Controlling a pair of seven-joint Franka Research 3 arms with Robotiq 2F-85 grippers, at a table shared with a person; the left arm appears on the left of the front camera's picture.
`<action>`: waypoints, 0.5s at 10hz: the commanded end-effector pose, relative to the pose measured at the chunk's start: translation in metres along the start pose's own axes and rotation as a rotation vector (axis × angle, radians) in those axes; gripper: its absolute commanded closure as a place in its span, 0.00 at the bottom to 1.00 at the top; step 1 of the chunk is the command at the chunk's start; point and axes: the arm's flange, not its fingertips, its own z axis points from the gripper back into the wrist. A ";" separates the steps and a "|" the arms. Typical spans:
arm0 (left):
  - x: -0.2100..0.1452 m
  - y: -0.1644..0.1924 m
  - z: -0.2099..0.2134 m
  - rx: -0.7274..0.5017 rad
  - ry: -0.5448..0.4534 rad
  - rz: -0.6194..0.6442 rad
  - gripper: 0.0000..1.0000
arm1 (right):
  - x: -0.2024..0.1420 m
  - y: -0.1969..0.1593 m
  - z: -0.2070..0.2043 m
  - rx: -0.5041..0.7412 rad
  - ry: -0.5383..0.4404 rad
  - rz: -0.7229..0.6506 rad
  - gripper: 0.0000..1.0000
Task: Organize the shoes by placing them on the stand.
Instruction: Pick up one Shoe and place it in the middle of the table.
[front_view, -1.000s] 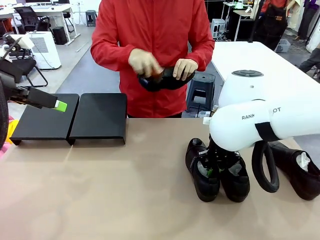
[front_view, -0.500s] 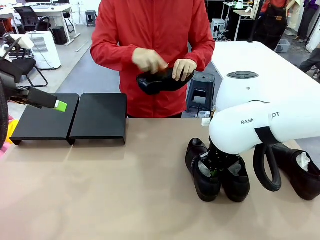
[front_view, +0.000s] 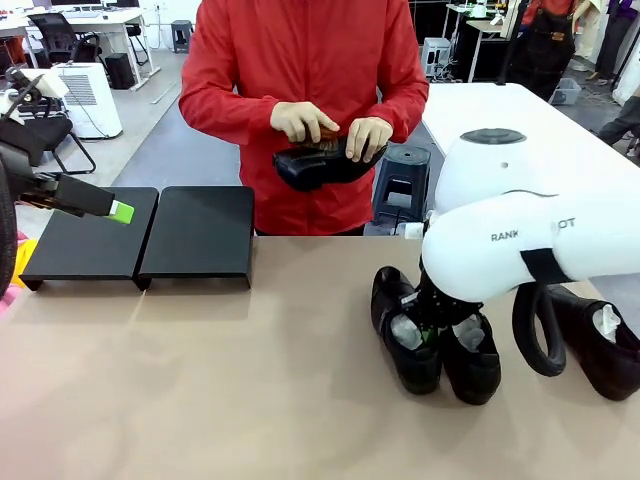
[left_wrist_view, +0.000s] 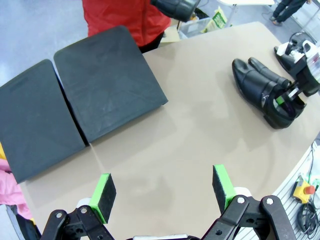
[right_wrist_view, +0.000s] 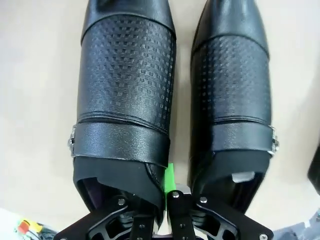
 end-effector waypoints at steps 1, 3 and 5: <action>-0.001 0.002 0.001 -0.004 0.004 -0.013 0.00 | -0.013 0.004 0.035 0.005 -0.115 -0.075 1.00; -0.001 0.002 0.001 -0.004 0.004 -0.013 0.00 | -0.034 0.036 0.068 0.106 -0.167 0.032 1.00; -0.001 0.002 0.001 -0.004 0.004 -0.013 0.00 | -0.058 0.082 0.082 0.140 -0.159 0.062 1.00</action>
